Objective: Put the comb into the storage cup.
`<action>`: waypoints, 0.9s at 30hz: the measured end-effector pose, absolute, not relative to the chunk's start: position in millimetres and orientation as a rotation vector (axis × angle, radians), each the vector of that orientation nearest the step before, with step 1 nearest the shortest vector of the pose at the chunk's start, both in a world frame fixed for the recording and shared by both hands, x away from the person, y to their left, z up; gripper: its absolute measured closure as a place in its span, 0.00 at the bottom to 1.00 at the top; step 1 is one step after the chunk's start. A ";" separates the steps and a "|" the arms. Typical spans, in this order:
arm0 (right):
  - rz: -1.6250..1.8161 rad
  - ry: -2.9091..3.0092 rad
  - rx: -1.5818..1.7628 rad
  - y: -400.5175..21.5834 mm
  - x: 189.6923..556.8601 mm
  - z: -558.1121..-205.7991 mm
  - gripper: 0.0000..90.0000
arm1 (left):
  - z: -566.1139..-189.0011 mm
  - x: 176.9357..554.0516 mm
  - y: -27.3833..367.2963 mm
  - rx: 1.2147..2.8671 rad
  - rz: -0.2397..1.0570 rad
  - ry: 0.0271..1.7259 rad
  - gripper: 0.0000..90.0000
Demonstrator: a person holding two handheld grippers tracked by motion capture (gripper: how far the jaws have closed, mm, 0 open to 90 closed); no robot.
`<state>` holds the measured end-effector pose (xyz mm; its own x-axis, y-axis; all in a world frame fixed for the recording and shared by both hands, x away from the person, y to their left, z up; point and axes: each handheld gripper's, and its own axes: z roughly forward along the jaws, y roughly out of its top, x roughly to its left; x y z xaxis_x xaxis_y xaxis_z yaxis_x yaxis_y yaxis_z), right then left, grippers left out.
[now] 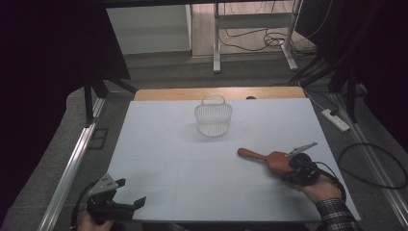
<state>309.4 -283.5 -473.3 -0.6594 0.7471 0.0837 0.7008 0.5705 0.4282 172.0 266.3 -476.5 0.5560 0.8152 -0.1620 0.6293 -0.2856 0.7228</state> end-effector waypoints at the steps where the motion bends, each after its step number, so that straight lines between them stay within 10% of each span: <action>1: 0.658 2.690 1.253 -284.7 309.5 -472.9 1.00 | -476.5 172.0 266.3 2.018 0.306 1.160 0.01; 27: 0.485 2.577 1.362 -311.0 333.4 -475.1 1.00 | -476.5 173.0 265.0 2.030 0.311 1.161 0.02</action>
<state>333.4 -311.0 -475.1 -0.5616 0.8273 -0.0118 0.7663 0.5255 0.3696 173.0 265.0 -476.5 0.5564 0.8167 -0.1532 0.6306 -0.2950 0.7178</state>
